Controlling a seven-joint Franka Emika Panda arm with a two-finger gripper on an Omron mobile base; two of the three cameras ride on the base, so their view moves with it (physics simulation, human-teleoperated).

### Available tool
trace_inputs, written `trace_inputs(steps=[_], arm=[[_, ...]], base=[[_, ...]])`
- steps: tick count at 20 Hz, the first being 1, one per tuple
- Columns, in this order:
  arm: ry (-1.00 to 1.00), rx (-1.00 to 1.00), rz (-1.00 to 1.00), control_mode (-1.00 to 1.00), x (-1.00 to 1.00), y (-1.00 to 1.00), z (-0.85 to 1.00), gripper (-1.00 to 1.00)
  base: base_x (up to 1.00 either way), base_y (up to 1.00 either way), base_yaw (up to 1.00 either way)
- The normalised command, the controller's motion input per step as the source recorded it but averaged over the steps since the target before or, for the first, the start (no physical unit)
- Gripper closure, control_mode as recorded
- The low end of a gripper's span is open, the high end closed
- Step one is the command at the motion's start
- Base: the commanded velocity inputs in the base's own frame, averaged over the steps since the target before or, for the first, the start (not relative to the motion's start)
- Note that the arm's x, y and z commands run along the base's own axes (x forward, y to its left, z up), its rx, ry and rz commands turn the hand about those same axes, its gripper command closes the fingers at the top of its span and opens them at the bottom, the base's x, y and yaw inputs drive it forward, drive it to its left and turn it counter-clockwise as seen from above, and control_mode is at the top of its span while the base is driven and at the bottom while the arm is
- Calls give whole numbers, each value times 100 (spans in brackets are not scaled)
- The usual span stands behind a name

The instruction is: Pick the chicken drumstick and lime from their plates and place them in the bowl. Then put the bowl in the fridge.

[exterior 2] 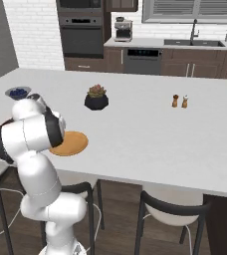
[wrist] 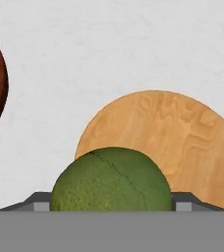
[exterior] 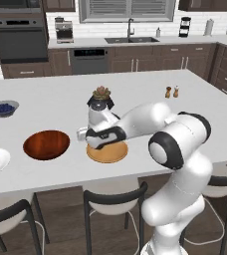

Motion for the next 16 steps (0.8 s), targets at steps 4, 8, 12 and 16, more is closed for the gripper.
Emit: trace_inputs(steps=[4, 8, 12, 16], arm=[[0, -2, -8, -100, -52, 100, 89, 100], [5, 0, -6, -100, -3, 97, 64, 100], [11, 0, -7, -100, 0, 69, 6, 100], [1, 0, -4, -100, 0, 34, -20, 100]], base=[[0, 0, 0], [0, 0, 0], [0, 0, 0], [0, 0, 0]])
